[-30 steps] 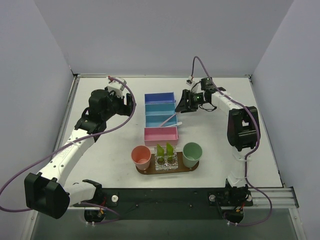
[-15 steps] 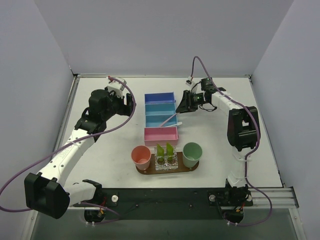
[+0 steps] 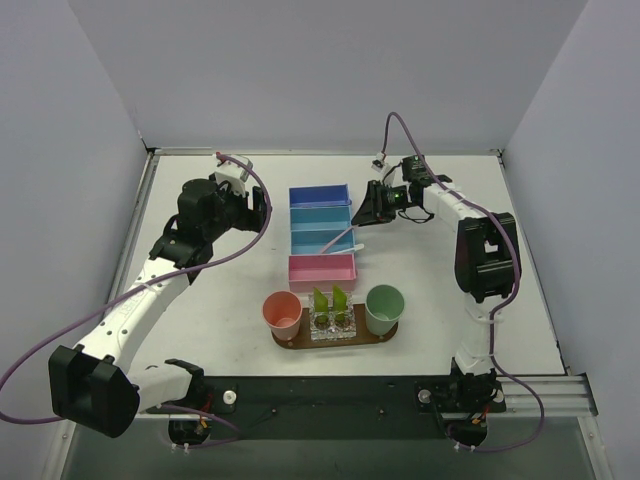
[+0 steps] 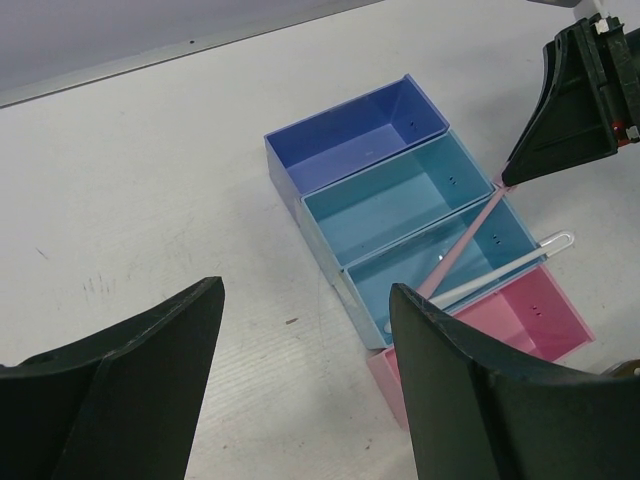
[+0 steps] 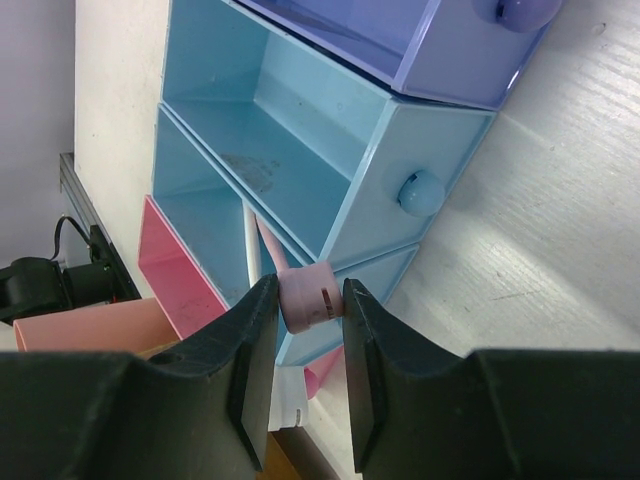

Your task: Prepare toiletry sets of a toothbrush and toothpaste on the tray

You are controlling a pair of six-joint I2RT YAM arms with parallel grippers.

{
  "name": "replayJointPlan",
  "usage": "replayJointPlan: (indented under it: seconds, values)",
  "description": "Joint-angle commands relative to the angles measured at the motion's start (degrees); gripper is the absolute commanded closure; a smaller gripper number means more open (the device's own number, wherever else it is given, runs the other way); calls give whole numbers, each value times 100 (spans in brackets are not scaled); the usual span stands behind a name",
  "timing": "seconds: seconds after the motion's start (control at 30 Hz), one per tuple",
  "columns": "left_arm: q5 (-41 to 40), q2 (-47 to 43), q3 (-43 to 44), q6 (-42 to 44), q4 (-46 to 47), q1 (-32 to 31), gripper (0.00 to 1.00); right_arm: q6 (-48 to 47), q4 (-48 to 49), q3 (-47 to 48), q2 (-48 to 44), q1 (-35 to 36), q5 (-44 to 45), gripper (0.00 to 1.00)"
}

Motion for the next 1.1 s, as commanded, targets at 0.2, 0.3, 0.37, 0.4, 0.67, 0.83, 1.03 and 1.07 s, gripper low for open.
replayJointPlan:
  seconds: [0.2, 0.3, 0.37, 0.4, 0.67, 0.83, 1.03, 1.07]
  values:
    - [-42, -147, 51, 63, 158, -27, 23, -27, 249, -214, -874, 14, 139, 100]
    - [-50, -165, 51, 72, 158, -27, 23, -36, 232, -276, -1103, -21, 210, 100]
    - [-59, -191, 51, 80, 166, -27, 23, -62, 214, -311, -1295, -56, 280, 100]
    - [-68, -191, 43, 80, 167, -27, 23, -88, 162, -311, -1366, -65, 359, 100]
    - [-50, -226, 25, 72, 193, -53, 23, -440, -628, -223, -2314, -65, 1105, 100]
    - [-50, -235, 25, 63, 193, -71, 23, -712, -1060, -293, -3088, 127, 1912, 100]
    - [-120, -244, -10, 72, 237, -124, 23, -1038, -1579, -285, -3959, 821, 3074, 100]
    - [-138, -235, -1, 89, 219, -124, 23, -986, -1579, -346, -4168, 857, 3188, 100]
